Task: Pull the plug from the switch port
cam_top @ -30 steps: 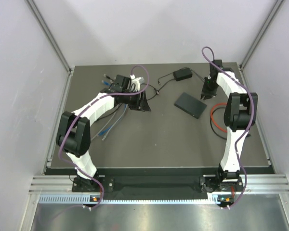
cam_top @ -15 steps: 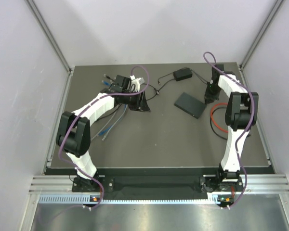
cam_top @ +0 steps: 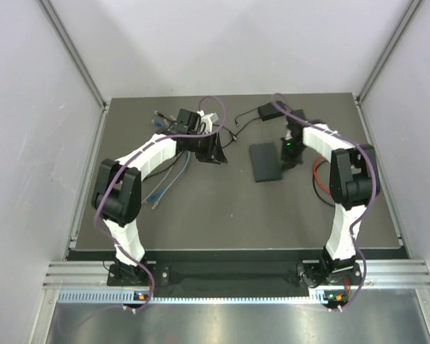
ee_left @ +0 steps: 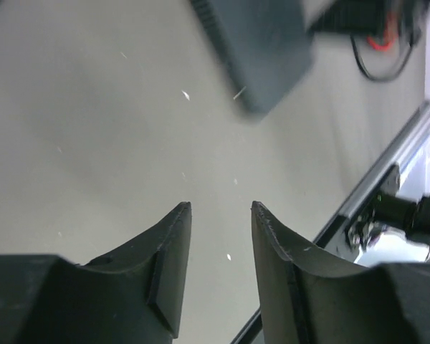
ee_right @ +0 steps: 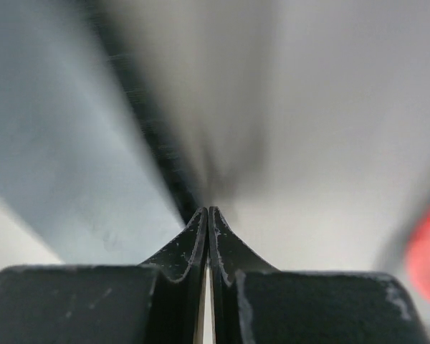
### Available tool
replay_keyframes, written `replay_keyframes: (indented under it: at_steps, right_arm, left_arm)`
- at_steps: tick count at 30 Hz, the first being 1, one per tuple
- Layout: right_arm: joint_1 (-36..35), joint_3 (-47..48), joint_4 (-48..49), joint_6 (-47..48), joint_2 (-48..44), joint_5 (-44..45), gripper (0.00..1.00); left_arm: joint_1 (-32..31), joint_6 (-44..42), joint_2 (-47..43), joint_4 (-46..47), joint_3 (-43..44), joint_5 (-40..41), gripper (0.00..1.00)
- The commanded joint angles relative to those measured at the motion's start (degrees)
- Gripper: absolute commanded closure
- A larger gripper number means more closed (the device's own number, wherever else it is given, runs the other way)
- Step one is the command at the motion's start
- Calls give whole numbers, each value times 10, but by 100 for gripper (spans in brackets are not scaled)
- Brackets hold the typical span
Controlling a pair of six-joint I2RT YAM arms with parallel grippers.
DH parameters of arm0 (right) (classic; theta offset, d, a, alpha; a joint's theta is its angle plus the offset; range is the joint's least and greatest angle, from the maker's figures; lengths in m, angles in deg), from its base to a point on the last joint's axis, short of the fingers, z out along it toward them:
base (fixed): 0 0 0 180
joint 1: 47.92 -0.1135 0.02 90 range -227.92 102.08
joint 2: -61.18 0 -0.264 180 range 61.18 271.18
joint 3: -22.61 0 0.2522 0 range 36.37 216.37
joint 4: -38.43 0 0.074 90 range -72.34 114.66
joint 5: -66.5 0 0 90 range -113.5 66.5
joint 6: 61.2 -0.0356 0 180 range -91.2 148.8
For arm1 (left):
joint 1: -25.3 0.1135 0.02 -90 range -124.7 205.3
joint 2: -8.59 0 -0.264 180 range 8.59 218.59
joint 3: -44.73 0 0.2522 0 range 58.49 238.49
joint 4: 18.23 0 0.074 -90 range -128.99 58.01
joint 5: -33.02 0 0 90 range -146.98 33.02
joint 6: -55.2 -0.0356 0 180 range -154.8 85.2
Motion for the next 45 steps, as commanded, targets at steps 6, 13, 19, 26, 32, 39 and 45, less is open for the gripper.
replay_keyframes:
  at_steps: [6, 13, 19, 26, 32, 39, 45]
  right_arm:
    - [-124, 1, 39, -83, -110, -63, 100]
    - [-86, 132, 26, -3, -31, -38, 94]
    - [-74, 287, 20, 12, 97, -89, 83]
    - [-59, 354, 19, 12, 179, -149, 70]
    - [-52, 354, 24, 31, 205, -189, 64]
    - [-48, 273, 46, 34, 175, -192, 66]
    - [-42, 195, 66, 30, 133, -193, 70]
  left_arm:
    - [7, 92, 35, -10, 63, 97, 59]
    - [9, 162, 0, -18, -6, 113, 57]
    - [-19, 205, 19, 6, -28, 82, 72]
    - [-56, 251, 55, 63, -52, 62, 85]
    - [-64, 255, 76, 65, -40, 73, 85]
    - [-67, 259, 138, 64, 6, 57, 85]
    - [-67, 243, 196, 38, 86, 64, 85]
